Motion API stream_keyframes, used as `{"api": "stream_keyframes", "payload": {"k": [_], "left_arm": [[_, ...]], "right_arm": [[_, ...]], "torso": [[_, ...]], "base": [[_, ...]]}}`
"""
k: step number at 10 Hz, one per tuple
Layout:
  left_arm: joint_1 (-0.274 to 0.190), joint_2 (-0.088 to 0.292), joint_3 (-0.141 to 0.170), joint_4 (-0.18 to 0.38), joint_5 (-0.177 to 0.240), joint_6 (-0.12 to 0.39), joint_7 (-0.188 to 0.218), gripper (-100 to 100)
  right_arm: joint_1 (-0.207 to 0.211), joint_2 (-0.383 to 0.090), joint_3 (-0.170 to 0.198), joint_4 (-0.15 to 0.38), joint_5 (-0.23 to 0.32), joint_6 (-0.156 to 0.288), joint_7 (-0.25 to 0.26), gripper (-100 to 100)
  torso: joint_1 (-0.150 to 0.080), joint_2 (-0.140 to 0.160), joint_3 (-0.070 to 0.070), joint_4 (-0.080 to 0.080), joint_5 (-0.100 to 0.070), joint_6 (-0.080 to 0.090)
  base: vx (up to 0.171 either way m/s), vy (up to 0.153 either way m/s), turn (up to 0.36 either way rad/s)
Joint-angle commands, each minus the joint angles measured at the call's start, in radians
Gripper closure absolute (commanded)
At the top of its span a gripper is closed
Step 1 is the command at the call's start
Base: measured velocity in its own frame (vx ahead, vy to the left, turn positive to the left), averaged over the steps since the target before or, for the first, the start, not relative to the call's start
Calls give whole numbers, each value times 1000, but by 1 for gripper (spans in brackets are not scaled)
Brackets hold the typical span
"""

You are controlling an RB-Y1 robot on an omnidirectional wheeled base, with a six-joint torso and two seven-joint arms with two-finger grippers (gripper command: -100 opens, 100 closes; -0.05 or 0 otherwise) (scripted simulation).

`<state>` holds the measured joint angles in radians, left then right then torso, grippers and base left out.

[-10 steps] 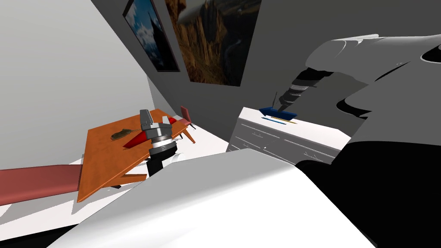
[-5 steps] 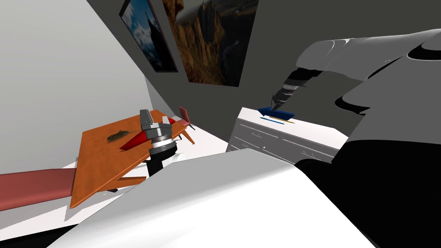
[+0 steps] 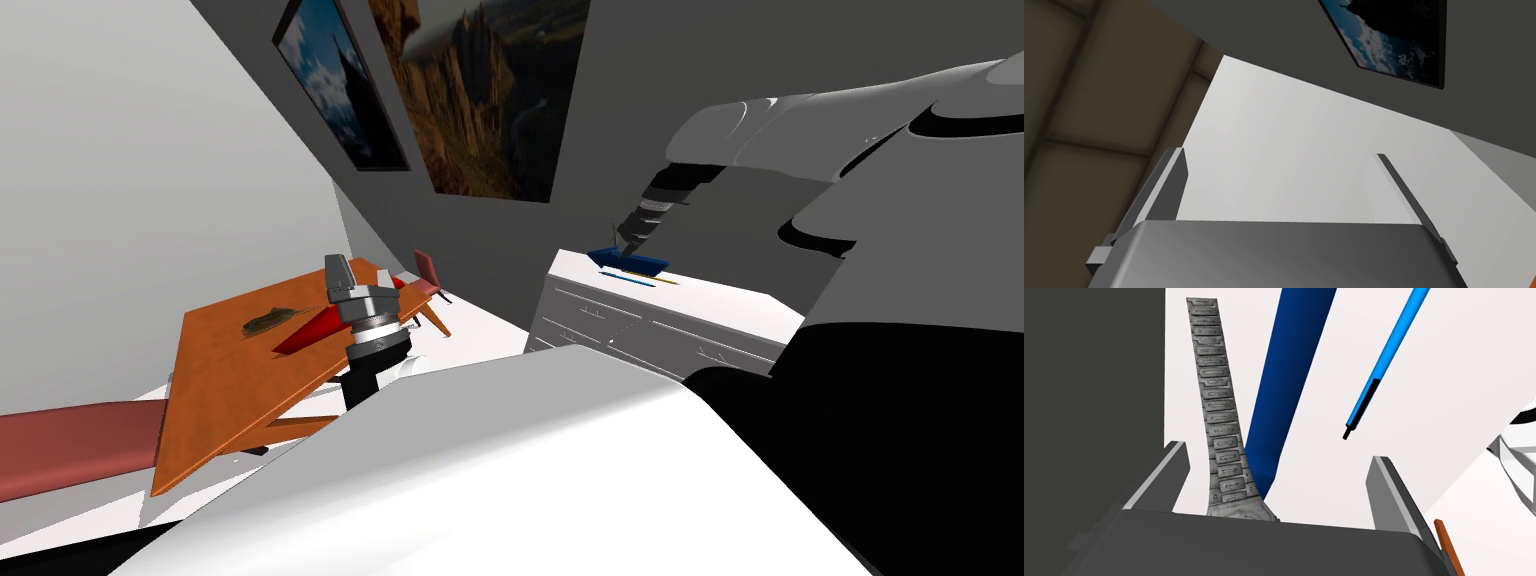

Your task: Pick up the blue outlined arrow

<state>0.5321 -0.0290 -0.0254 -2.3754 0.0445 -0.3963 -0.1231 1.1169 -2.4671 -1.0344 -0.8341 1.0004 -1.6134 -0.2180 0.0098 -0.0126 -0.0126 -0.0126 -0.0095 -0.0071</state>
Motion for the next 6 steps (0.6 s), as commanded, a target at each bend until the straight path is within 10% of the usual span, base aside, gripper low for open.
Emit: {"api": "stream_keyframes", "payload": {"k": [1,6], "left_arm": [[0,0,0,0,0,0,0,0],[0,0,0,0,0,0,0,0]], "right_arm": [[1,-2,50,4,-18,-1,4,-100],[-63,-58,201,-48,-144,54,48,-100]], "torso": [[0,0,0,0,0,0],[1,1,0,0,0,0]], "base": [[0,0,0],[5,3,-28]]}}
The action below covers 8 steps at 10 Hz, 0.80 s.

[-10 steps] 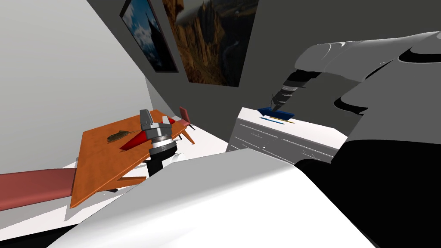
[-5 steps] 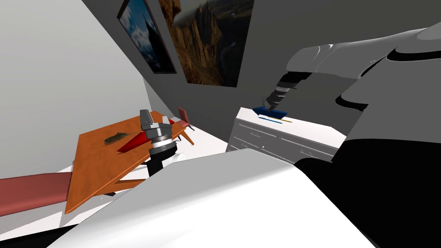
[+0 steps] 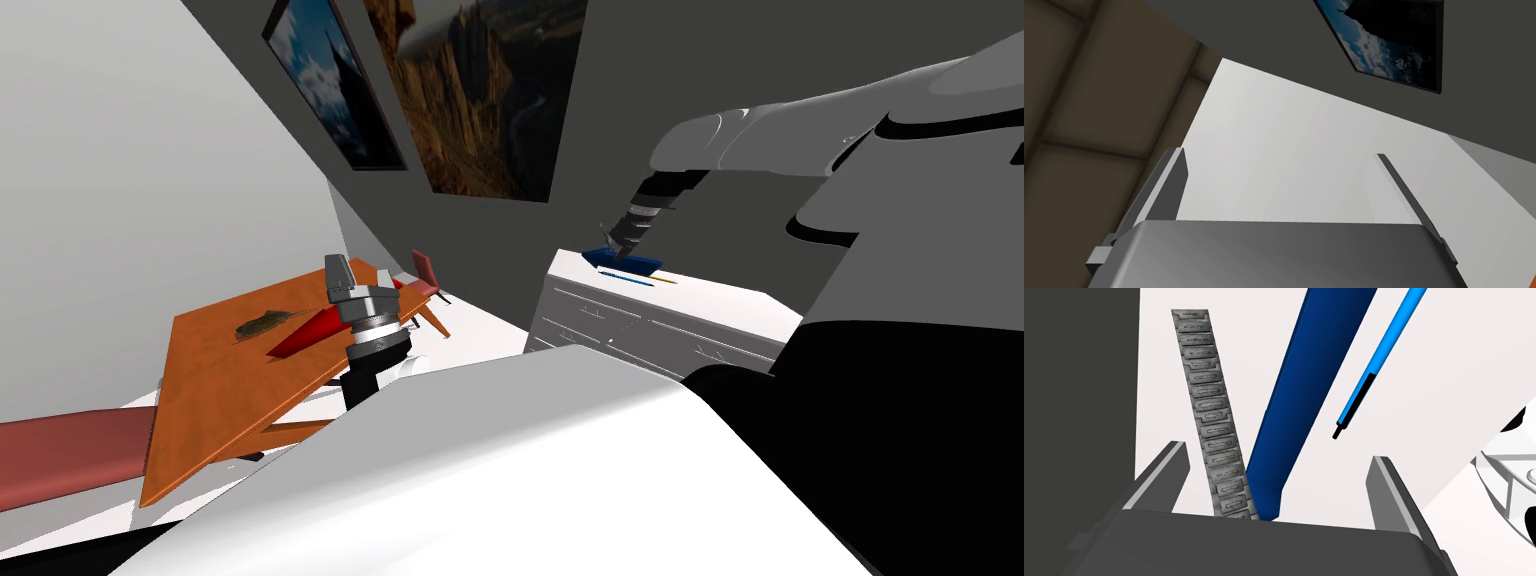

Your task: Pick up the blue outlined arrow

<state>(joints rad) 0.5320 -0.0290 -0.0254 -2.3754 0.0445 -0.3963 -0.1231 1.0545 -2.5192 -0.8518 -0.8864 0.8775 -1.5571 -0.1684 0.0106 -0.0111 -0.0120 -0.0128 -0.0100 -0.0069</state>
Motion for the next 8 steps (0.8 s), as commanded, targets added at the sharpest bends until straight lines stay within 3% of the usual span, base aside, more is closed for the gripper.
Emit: {"api": "stream_keyframes", "payload": {"k": [1,2,3,4,6,8], "left_arm": [[0,0,0,0,0,0,0,0],[0,0,0,0,0,0,0,0],[0,0,0,0,0,0,0,0],[0,0,0,0,0,0,0,0],[0,0,0,0,0,0,0,0],[0,0,0,0,0,0,0,0]], "right_arm": [[0,-5,50,4,-29,-2,-1,-100],[0,-5,65,4,-29,-2,-1,-100],[-49,-57,102,-45,-77,48,43,-100],[-64,-61,132,-48,-103,53,43,-100],[-64,-61,189,-48,-163,53,43,-100],[-64,-61,237,-48,-163,53,43,-100]], "torso": [[0,0,0,0,0,0],[0,0,0,0,0,0],[0,0,0,0,0,0],[3,-1,0,0,1,-1],[3,-2,-1,-1,1,-2],[1,-1,-1,-1,0,-1]], "base": [[0,0,0],[0,0,0],[17,20,-59],[13,15,-45],[2,2,-7],[-3,-3,10]]}}
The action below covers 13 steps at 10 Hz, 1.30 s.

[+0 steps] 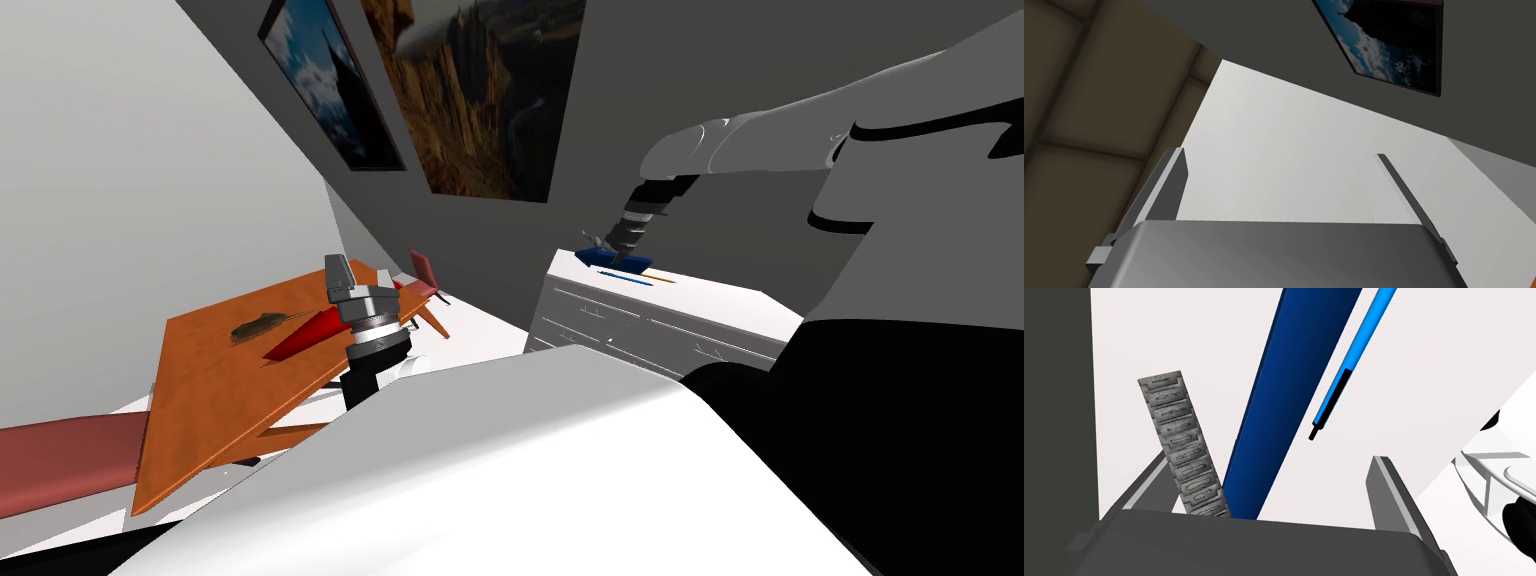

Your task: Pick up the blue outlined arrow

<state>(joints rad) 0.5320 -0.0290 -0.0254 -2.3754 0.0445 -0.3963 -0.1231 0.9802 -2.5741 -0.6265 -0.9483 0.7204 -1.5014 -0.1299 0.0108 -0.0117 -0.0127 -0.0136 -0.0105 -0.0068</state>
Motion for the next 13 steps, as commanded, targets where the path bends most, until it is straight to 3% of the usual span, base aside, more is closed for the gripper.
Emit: {"api": "stream_keyframes", "payload": {"k": [1,4,6,7,10,12,13], "left_arm": [[0,0,0,0,0,0,0,0],[0,0,0,0,0,0,0,0],[0,0,0,0,0,0,0,0],[0,0,0,0,0,0,0,0],[0,0,0,0,0,0,0,0],[0,0,0,0,0,0,0,0],[0,0,0,0,0,0,0,0]], "right_arm": [[-50,-50,50,-39,-50,50,48,-100],[-54,-62,141,-39,-137,53,48,-100],[-54,-62,183,-39,-139,53,48,-100],[-111,-108,224,-92,-184,108,92,-100],[-118,-118,312,-92,-273,108,92,-100],[-118,-118,355,-92,-273,108,92,-100],[-175,-169,395,-144,-321,163,133,-100]], "torso": [[0,0,0,0,0,0],[0,0,0,0,0,0],[-1,1,0,0,-1,0],[-2,1,0,0,-1,1],[-1,0,-1,-1,-1,1],[-2,0,0,-1,-1,1],[-3,1,0,-1,-2,1]], "base": [[13,16,-47],[6,7,-22],[-2,-3,7],[12,15,-44],[9,11,-32],[-3,-3,10],[11,13,-38]]}}
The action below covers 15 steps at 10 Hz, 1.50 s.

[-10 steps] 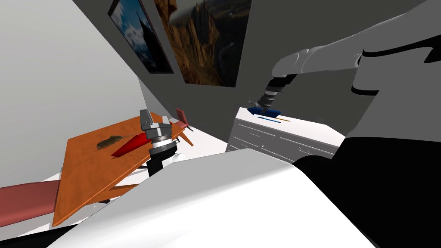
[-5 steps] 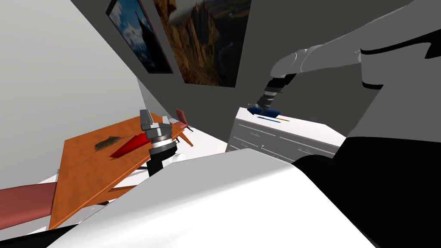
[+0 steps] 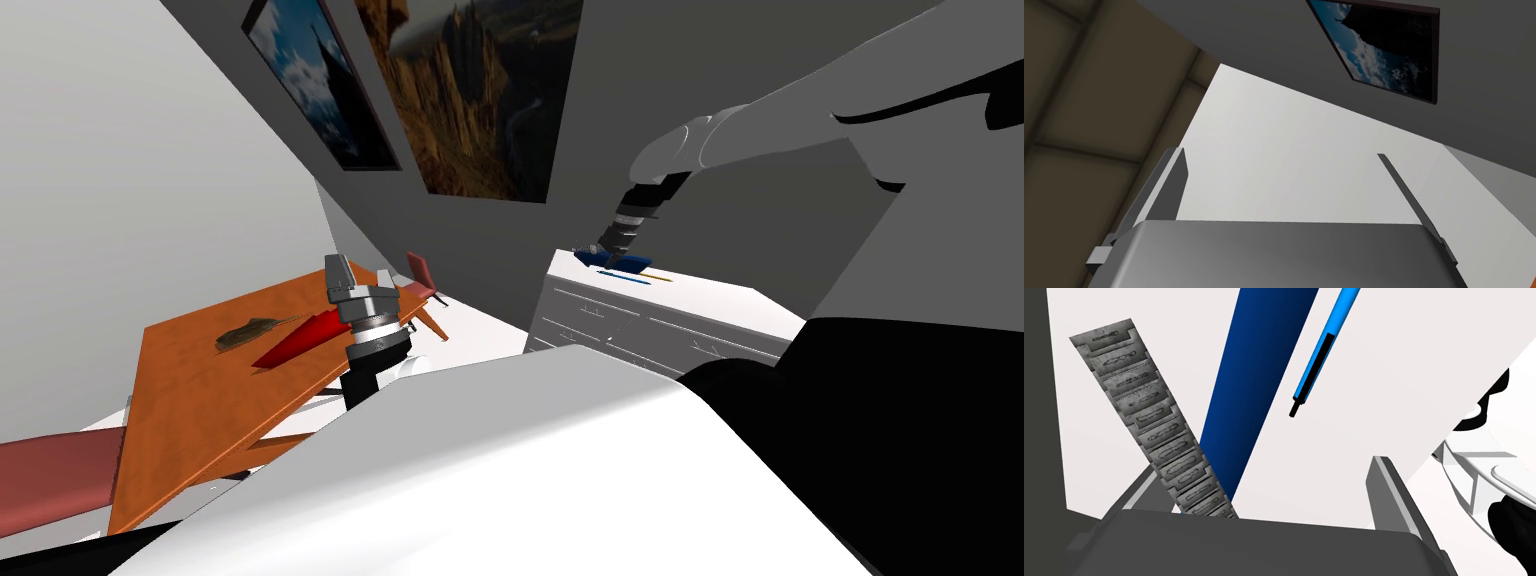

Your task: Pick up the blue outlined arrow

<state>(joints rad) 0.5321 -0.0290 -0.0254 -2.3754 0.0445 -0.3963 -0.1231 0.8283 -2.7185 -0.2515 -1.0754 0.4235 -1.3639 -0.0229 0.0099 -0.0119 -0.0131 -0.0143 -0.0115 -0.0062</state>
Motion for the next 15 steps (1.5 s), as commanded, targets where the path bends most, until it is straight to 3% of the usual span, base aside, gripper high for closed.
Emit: {"api": "stream_keyframes", "payload": {"k": [1,3,5,9,11,12,13,15], "left_arm": [[0,0,0,0,0,0,0,0],[0,0,0,0,0,0,0,0],[0,0,0,0,0,0,0,0],[0,0,0,0,0,0,0,0],[0,0,0,0,0,0,0,0],[0,0,0,0,0,0,0,0],[0,0,0,0,0,0,0,0],[0,0,0,0,0,0,0,0]], "right_arm": [[-30,-30,50,-17,-50,25,29,-100],[-30,-30,112,-17,-110,25,29,-100],[-30,-30,152,-17,-110,25,29,-100],[-30,-30,152,-17,-110,25,29,-100],[-16,3,155,-15,-100,71,44,-100],[-12,-7,150,-8,-105,56,40,-100],[-11,-6,150,-7,-105,60,42,100],[-12,-8,151,-6,-103,62,44,100]], "torso": [[0,0,0,0,0,0],[0,0,0,0,0,0],[-3,1,0,0,-1,1],[-3,1,0,0,-1,1],[-2,4,2,0,-1,1],[-2,8,4,1,-1,1],[-2,6,4,2,-1,1],[-1,5,3,1,-2,2]], "base": [[21,26,-76],[1,1,-4],[-7,-9,25],[1,1,-3],[-93,23,28],[-58,7,5],[-5,0,6],[0,0,0]]}}
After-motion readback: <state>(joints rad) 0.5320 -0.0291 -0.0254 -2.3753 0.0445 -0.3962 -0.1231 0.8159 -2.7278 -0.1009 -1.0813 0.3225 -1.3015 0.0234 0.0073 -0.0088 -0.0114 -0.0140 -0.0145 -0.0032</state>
